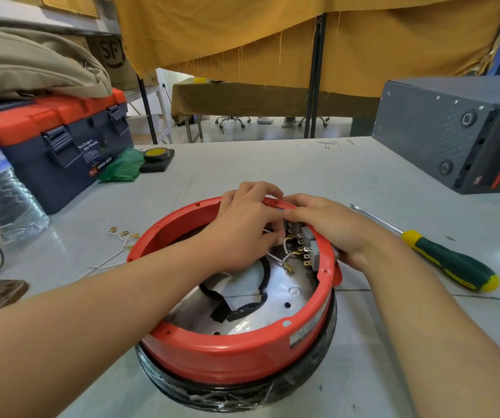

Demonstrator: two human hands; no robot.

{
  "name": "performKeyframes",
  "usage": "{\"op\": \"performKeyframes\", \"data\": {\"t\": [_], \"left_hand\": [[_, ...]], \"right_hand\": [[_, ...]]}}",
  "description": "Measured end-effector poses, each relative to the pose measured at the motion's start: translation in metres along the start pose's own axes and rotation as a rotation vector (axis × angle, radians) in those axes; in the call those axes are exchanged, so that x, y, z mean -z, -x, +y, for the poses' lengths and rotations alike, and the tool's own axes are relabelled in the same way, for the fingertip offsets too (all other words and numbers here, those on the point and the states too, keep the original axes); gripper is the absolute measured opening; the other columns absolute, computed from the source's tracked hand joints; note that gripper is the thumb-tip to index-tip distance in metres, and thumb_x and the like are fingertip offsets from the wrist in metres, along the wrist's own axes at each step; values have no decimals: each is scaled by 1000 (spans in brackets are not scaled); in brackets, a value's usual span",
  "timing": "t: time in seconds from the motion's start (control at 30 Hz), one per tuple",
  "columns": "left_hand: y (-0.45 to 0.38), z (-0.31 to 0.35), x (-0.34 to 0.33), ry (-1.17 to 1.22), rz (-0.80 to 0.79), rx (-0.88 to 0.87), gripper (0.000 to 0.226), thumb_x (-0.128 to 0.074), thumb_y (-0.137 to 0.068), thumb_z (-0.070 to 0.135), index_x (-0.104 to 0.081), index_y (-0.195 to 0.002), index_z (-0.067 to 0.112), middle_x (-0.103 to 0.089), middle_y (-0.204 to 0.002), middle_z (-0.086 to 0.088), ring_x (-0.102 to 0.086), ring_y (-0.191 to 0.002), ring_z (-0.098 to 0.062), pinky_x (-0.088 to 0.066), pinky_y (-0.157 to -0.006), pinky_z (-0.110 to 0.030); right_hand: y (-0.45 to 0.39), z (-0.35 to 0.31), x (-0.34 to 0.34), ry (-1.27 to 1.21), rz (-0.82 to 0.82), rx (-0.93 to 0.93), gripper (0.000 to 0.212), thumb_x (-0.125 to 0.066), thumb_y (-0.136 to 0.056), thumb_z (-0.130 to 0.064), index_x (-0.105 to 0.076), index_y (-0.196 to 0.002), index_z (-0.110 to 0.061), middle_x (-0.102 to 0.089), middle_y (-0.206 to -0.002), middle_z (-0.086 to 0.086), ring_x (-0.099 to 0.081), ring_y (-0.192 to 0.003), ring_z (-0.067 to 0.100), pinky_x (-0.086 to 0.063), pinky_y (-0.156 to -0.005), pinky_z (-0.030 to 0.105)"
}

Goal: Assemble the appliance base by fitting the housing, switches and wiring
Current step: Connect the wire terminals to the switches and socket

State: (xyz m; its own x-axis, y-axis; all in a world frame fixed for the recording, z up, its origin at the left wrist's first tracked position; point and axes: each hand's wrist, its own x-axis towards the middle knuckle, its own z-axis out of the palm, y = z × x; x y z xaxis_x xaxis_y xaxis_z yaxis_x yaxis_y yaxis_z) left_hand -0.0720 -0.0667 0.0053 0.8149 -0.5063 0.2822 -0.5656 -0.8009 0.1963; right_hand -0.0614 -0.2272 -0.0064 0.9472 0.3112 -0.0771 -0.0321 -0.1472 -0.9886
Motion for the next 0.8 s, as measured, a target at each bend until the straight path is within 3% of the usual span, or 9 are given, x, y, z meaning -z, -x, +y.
{"op": "performKeyframes", "data": {"t": [0.27, 0.4, 0.47, 0.53, 0.63, 0.8], "left_hand": [[2, 1, 11, 198, -1, 42, 4, -67, -80, 21, -70, -80, 23, -40, -127, 8, -34, -119, -9, -30, -100, -32], [3, 5, 14, 279, -54, 59, 6, -70, -78, 22, -71, -75, 28, -38, -128, 9, -31, -121, -9, -29, -99, -27], [4, 7, 13, 258, -80, 40, 7, -70, -77, 24, -71, -74, 30, -36, -133, 10, -28, -123, -10, -28, -103, -33], [5, 8, 11, 232, -85, 29, 7, -70, -77, 25, -71, -73, 30, -35, -137, 10, -25, -125, -11, -25, -105, -36], [5, 11, 8, 194, -78, 32, 3, -71, -76, 27, -72, -75, 29, -32, -141, 11, -22, -127, -12, -22, -106, -36], [4, 14, 4, 163, -89, 38, 5, -73, -74, 31, -71, -74, 27, -30, -143, 9, -19, -130, -13, -16, -103, -32]], "right_hand": [[1, -3, 4, 92, 0, -7, 28, -53, -91, -9, -61, -116, -20, -71, -107, 14, -67, -100, 31, -49, -95, 51], [1, -1, 5, 72, -33, 0, 28, -51, -92, -10, -61, -115, -23, -71, -107, 14, -67, -101, 34, -49, -95, 52], [0, 0, 7, 80, -47, 16, 28, -50, -93, -11, -60, -116, -24, -74, -98, 8, -71, -91, 26, -55, -87, 45], [0, 1, 7, 88, -61, 26, 27, -49, -94, -11, -60, -115, -24, -74, -81, -1, -71, -73, 14, -59, -70, 31], [-2, 4, 8, 71, -73, 24, 27, -49, -93, -11, -61, -112, -25, -75, -89, 2, -71, -79, 16, -58, -70, 32], [-3, 4, 8, 47, -90, 18, 25, -48, -91, -10, -63, -105, -25, -74, -80, 0, -71, -71, 14, -54, -55, 23]]}}
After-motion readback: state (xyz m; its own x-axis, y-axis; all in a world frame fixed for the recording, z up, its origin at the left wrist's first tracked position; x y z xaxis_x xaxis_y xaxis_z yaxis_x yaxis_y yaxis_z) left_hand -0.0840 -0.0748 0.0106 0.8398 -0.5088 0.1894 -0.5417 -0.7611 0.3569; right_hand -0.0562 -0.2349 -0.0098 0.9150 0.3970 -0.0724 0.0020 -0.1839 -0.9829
